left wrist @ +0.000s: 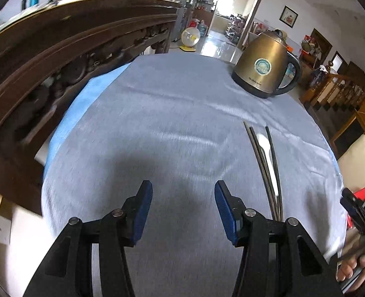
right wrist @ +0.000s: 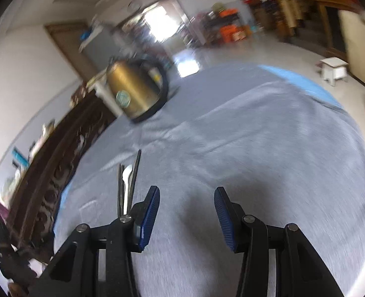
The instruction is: Organize utensils
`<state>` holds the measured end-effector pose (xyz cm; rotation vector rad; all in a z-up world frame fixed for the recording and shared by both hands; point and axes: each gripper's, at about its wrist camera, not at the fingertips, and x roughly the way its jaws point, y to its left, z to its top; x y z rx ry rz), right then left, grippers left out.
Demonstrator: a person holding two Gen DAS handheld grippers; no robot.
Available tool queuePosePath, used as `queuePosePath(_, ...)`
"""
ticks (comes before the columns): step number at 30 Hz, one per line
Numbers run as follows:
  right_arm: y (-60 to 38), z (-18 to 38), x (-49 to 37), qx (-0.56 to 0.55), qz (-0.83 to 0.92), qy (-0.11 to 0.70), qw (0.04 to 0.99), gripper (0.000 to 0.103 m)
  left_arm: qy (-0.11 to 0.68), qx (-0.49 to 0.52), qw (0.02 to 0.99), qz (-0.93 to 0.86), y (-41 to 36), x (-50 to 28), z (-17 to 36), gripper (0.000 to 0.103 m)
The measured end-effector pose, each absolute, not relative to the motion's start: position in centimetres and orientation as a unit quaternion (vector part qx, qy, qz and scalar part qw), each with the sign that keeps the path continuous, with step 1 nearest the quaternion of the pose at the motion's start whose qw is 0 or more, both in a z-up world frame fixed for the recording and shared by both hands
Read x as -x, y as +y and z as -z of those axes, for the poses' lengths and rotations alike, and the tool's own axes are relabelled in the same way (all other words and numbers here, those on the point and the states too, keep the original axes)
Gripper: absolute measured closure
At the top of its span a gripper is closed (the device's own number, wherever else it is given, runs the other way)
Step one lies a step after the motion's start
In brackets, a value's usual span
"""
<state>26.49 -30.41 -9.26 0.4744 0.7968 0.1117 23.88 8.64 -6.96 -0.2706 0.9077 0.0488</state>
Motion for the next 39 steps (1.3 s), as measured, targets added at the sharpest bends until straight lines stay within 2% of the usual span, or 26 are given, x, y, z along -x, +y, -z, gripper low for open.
queuePosePath(9,-23.1,10.7,-40.8,-0.176,-0.142,0.476,0.85,0.054,0.465,0.126,0.877,0.009,6.5,-33.0,7.8,0.05)
queuePosePath(12,-20.6,11.9,-44.1,-0.16,-0.15,0.508,0.833,0.058,0.474,0.117,0.873,0.022,5.3,-35.0,8.3,0.05)
queuePosePath(14,-18.7,13.1,-46.1,-0.139,-0.147,0.53,0.824,0.064,0.481,0.107,0.87,0.026,4.5,-36.1,8.8,0.05)
queuePosePath(18,-16.5,15.0,-48.4,-0.115,-0.125,0.557,0.813,0.067,0.491,0.109,0.864,0.035,3.8,-37.6,9.5,0.05)
queuePosePath(20,-16.1,15.0,-48.8,-0.102,-0.113,0.549,0.822,0.072,0.491,0.107,0.864,0.039,3.4,-38.4,9.7,0.05)
queuePosePath(23,-15.6,15.1,-49.1,-0.09,-0.099,0.548,0.826,0.086,0.492,0.108,0.862,0.054,2.4,-39.4,10.2,0.05)
queuePosePath(25,-15.7,15.0,-48.9,-0.076,-0.102,0.548,0.827,0.089,0.492,0.102,0.862,0.066,1.6,-39.7,10.6,0.05)
queuePosePath(27,-16.1,15.0,-48.6,-0.059,-0.086,0.55,0.829,0.101,0.494,0.085,0.862,0.073,0.6,-39.9,11.2,0.05)
queuePosePath(39,-21.7,14.9,-47.1,-0.159,-0.146,0.544,0.811,0.099,0.501,0.054,0.861,0.075,-2.0,-41.4,12.9,0.05)
